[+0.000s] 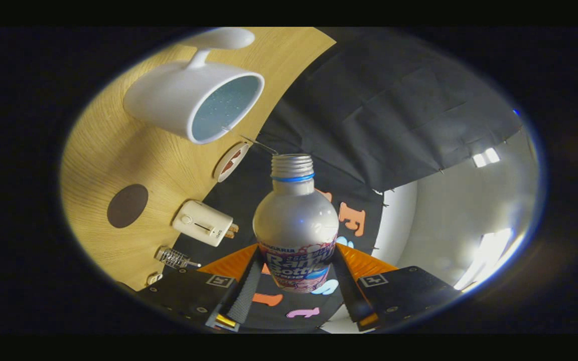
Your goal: Take the bottle from table, then pour the juice into the cup, finally place the bottle on the coaster
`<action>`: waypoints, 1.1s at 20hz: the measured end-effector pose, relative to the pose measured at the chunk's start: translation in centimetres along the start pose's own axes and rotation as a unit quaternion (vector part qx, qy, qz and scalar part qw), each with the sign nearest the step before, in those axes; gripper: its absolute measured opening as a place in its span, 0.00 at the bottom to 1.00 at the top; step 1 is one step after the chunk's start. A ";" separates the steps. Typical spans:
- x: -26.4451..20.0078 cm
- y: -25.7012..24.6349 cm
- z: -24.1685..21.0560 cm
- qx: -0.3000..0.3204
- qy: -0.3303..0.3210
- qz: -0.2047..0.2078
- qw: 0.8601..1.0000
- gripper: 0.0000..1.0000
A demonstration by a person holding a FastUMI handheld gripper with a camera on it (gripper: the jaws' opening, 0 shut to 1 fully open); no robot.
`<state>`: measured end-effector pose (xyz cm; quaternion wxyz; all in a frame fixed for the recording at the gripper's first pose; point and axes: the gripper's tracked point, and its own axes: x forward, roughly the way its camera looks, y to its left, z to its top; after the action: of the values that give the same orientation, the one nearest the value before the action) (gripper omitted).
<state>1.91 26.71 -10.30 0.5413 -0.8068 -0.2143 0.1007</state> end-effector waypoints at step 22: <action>-0.4 6.4 -0.1 0.430 0.115 0.141 0.885 0.76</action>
<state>3.07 24.38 -16.15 0.8359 -0.5228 0.0293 0.1645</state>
